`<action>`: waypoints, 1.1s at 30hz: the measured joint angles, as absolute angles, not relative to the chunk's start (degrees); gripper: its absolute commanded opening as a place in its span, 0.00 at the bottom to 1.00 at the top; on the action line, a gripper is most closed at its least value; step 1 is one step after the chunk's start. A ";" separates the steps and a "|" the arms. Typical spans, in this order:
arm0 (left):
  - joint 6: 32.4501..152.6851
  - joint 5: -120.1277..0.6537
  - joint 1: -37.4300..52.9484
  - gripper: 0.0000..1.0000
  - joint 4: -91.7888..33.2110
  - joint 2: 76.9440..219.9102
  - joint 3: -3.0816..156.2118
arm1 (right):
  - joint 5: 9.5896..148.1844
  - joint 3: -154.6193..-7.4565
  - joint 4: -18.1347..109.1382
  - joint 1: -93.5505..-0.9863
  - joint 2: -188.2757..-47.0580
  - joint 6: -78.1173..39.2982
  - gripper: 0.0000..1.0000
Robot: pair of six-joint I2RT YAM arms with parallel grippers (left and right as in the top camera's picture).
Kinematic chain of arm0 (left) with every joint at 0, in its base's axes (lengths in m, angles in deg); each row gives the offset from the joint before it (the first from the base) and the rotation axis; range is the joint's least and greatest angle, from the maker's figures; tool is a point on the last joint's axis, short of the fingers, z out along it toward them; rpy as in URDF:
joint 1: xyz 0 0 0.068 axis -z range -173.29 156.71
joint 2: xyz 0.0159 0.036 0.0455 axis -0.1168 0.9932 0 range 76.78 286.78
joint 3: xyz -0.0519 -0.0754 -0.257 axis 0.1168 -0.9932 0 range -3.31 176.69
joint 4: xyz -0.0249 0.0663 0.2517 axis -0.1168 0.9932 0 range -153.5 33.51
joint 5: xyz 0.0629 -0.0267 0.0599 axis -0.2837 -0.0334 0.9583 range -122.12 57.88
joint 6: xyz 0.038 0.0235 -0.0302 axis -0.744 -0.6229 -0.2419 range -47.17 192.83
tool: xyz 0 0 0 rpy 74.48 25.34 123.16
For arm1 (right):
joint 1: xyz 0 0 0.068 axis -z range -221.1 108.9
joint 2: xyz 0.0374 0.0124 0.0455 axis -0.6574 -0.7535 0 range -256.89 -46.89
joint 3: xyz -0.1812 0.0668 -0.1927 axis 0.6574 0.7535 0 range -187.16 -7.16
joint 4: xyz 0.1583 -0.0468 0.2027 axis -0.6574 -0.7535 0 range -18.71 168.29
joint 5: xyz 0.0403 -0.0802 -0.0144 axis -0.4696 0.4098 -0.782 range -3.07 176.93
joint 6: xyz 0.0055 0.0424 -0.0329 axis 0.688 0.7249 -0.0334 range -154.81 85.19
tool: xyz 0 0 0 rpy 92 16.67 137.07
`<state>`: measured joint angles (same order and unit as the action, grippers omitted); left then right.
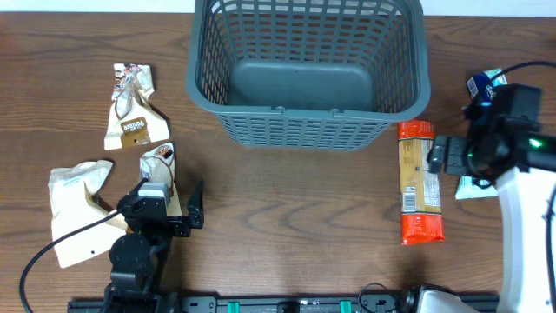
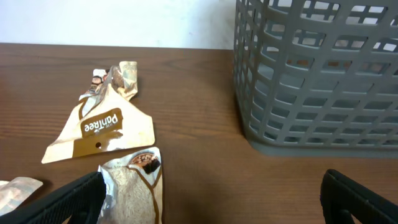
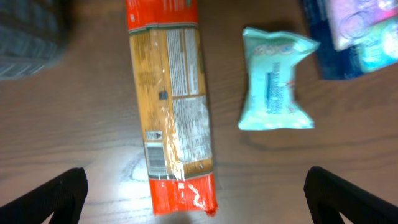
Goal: Pack container
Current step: 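Reach the right gripper to the spaghetti pack and grasp it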
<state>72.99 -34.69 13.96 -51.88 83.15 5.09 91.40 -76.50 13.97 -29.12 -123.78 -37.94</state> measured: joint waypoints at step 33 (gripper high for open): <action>72.97 -34.69 13.96 0.99 -51.86 83.17 5.09 | 86.55 -69.05 36.81 -29.12 -152.91 -37.92 0.42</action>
<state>72.97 -34.69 13.96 -51.86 83.17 5.09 86.55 -69.05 36.81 -29.12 -152.91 -37.92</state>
